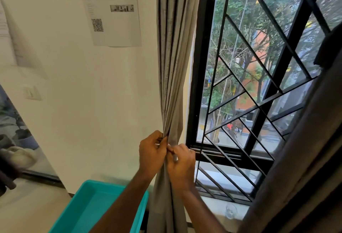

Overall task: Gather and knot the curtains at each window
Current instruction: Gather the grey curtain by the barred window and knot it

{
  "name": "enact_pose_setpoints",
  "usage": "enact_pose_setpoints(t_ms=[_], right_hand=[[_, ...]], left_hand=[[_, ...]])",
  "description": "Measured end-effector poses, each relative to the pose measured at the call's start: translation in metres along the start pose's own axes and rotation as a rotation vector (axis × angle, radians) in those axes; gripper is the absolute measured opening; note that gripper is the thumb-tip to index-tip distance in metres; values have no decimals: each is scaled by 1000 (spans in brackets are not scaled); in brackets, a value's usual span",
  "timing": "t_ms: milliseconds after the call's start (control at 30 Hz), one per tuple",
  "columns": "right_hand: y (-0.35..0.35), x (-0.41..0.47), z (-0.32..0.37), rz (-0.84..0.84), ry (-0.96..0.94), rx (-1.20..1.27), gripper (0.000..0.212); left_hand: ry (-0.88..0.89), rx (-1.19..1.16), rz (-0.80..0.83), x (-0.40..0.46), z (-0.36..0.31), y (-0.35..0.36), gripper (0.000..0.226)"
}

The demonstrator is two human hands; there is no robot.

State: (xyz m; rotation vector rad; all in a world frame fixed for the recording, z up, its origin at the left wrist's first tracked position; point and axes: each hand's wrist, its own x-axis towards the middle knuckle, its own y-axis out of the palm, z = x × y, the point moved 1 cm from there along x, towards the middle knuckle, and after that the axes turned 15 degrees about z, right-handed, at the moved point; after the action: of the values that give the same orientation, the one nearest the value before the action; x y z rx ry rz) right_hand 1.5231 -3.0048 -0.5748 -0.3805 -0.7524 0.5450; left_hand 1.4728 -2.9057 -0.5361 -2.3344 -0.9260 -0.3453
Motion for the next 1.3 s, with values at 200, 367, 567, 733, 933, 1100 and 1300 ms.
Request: enact_pose_setpoints(t_ms=[200,367,567,733,933,1100,1300], right_hand=[[1,3,2,25,-17,81,9],[-6,5,5,124,-119,284,14],[-33,20,-32,-117,324,477,45],[-41,31,-45,-15,401,583,58],[-45,35,-50,85,387,662,26],[-44,20,-45,-292,448,444,16],[-41,26,-29,-146,314,324,38]], left_hand=[[72,-145,142,-3,-5,-12,23],[14,-76,127,1,-1,-19,36],[-19,-144,239,1,5,-32,29],[-14,-148,268,0,6,-32,28],[-15,-149,266,2,7,-37,31],[-71,-15,35,6,6,-30,29],[-106,-92,140,6,0,-22,23]])
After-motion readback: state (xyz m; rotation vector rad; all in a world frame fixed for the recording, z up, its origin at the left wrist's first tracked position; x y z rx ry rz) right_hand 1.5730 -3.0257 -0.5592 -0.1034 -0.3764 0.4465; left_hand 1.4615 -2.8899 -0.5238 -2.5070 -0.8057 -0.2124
